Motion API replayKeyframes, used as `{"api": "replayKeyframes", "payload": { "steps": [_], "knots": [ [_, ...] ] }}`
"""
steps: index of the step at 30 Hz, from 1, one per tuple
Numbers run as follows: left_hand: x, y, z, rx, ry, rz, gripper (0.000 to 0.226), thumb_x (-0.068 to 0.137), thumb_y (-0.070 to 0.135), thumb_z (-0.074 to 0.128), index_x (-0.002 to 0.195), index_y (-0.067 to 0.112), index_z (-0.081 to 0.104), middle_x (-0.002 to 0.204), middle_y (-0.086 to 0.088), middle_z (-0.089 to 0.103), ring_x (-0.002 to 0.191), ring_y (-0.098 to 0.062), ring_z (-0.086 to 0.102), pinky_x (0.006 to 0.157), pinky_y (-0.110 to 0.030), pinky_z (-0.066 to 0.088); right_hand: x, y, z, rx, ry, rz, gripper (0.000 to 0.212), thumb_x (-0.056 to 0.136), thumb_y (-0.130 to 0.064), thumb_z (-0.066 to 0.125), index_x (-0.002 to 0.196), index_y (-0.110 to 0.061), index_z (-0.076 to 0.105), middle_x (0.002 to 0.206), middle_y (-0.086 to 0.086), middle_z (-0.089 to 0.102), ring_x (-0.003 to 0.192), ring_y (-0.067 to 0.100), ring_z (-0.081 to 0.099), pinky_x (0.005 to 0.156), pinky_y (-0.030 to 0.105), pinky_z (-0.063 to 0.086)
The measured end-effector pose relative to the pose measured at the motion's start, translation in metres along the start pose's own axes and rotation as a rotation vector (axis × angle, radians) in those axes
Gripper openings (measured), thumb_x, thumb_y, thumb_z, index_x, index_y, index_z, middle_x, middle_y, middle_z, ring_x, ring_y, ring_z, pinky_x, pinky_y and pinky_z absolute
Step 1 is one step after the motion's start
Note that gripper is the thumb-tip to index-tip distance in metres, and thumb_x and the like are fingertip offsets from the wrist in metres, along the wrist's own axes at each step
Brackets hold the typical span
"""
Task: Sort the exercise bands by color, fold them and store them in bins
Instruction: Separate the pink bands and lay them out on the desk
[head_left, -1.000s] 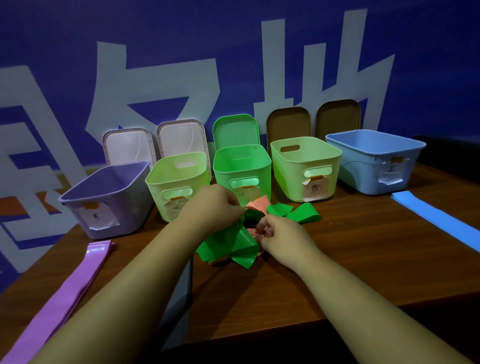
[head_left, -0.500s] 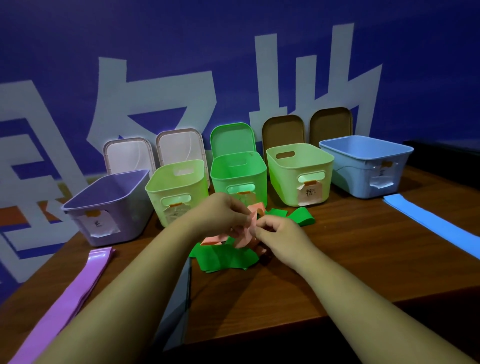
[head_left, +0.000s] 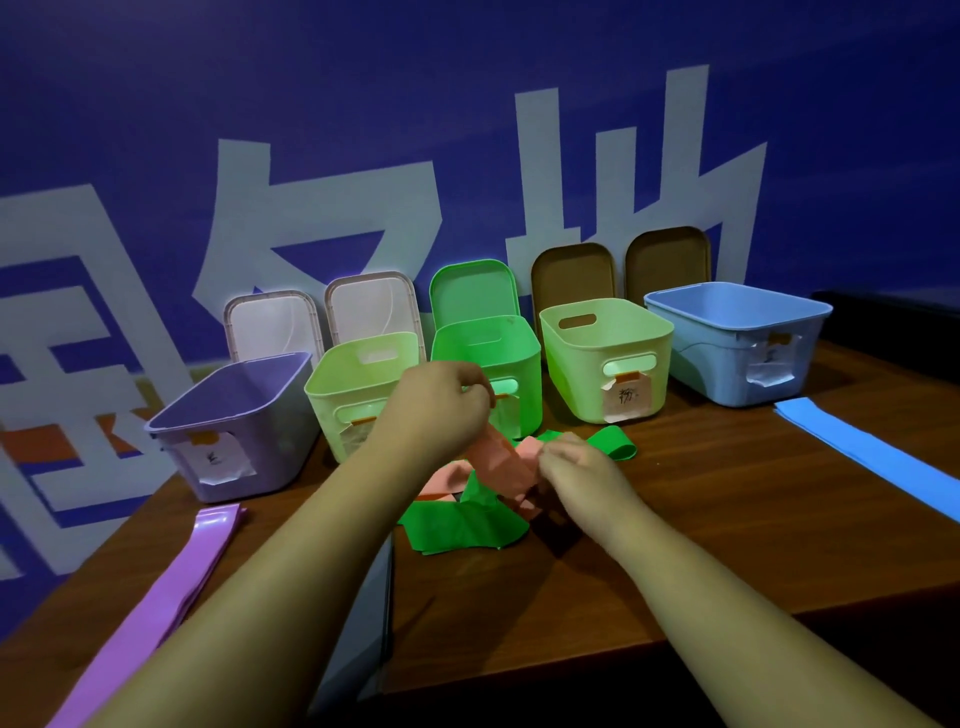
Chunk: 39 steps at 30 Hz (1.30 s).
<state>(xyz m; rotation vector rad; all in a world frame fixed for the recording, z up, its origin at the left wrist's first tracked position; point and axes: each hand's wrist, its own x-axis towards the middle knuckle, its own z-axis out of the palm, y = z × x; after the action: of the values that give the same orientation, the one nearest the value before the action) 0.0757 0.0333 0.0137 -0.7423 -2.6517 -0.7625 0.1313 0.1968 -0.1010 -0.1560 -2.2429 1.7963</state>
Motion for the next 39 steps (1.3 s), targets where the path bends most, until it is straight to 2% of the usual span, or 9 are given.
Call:
{"api": "replayKeyframes", "payload": {
  "steps": [4,7,11,15,20,25,28,35,39],
  "knots": [
    [0.002,-0.002,-0.008,-0.231,-0.062,-0.114,0.028,0.095,0.016,0.059,0.082,0.018,0.084,0.081,0.000,0.075,0.069,-0.015,0.062,0.049,-0.021,0.044,0.001,-0.002,-0.006,0.210,0.004,-0.035,0.024,0.099,-0.018,0.057,0.106,-0.007,0.076,0.100,0.010,0.073,0.089,0.011,0.070,0.074,0.023,0.054],
    [0.012,-0.017,-0.018,-0.367,-0.123,-0.142,0.022,0.085,0.034,0.067,0.083,0.019,0.083,0.086,-0.011,0.077,0.079,-0.023,0.067,0.072,-0.041,0.059,0.008,-0.005,-0.012,0.407,0.018,-0.015,0.040,0.080,-0.030,0.058,0.107,-0.017,0.083,0.108,0.013,0.080,0.102,0.030,0.071,0.084,0.044,0.053],
    [0.016,-0.030,-0.035,-0.485,-0.385,-0.024,0.013,0.090,0.025,0.081,0.094,0.013,0.079,0.096,-0.014,0.077,0.086,-0.022,0.069,0.083,-0.038,0.058,0.015,-0.020,-0.023,0.621,0.029,-0.006,0.035,0.083,-0.031,0.060,0.095,-0.007,0.082,0.095,0.015,0.077,0.086,0.029,0.070,0.070,0.037,0.054],
    [0.016,-0.030,-0.043,-0.417,-0.273,0.020,0.007,0.092,0.018,0.081,0.095,0.013,0.078,0.095,-0.006,0.076,0.081,-0.013,0.073,0.080,-0.031,0.063,0.015,-0.030,-0.028,0.702,0.065,-0.064,0.025,0.102,-0.012,0.056,0.079,-0.010,0.067,0.072,0.002,0.065,0.073,0.017,0.062,0.073,0.032,0.047],
    [0.022,-0.029,-0.044,-0.655,-0.209,-0.022,0.009,0.092,0.016,0.081,0.091,0.012,0.073,0.096,-0.012,0.073,0.083,-0.022,0.074,0.080,-0.040,0.066,0.012,-0.036,-0.028,0.770,-0.100,-0.113,0.018,0.094,-0.017,0.070,0.077,-0.017,0.072,0.093,0.015,0.065,0.093,0.028,0.062,0.089,0.044,0.047],
    [0.022,-0.023,-0.039,-0.856,-0.217,-0.017,0.010,0.095,0.010,0.073,0.086,0.012,0.069,0.105,-0.008,0.070,0.098,-0.023,0.067,0.079,-0.035,0.057,0.011,-0.037,-0.026,0.755,-0.102,-0.062,0.035,0.084,-0.013,0.080,0.111,-0.016,0.059,0.115,0.022,0.072,0.102,0.034,0.070,0.075,0.045,0.058],
    [0.024,-0.023,-0.033,-0.975,-0.258,0.023,0.013,0.100,0.009,0.063,0.089,0.016,0.066,0.092,-0.007,0.063,0.083,-0.018,0.060,0.065,-0.026,0.046,0.010,-0.042,-0.026,0.644,-0.060,-0.049,0.042,0.086,-0.016,0.081,0.127,-0.016,0.068,0.122,0.020,0.075,0.101,0.034,0.071,0.077,0.043,0.055],
    [0.029,-0.025,-0.030,-0.968,-0.271,0.012,0.006,0.097,0.022,0.073,0.093,0.025,0.070,0.090,-0.002,0.065,0.076,-0.015,0.061,0.056,-0.024,0.045,0.006,-0.047,-0.034,0.600,-0.090,-0.117,0.014,0.083,-0.018,0.076,0.093,-0.009,0.072,0.087,0.010,0.071,0.081,0.023,0.068,0.070,0.036,0.052],
    [0.034,-0.029,-0.034,-0.838,-0.237,0.054,0.003,0.095,0.023,0.076,0.095,0.024,0.073,0.096,-0.001,0.069,0.083,-0.018,0.065,0.058,-0.026,0.051,0.004,-0.047,-0.040,0.743,-0.143,-0.132,0.024,0.086,-0.018,0.072,0.094,0.003,0.064,0.079,0.015,0.069,0.070,0.026,0.072,0.075,0.040,0.053]
  ]
}}
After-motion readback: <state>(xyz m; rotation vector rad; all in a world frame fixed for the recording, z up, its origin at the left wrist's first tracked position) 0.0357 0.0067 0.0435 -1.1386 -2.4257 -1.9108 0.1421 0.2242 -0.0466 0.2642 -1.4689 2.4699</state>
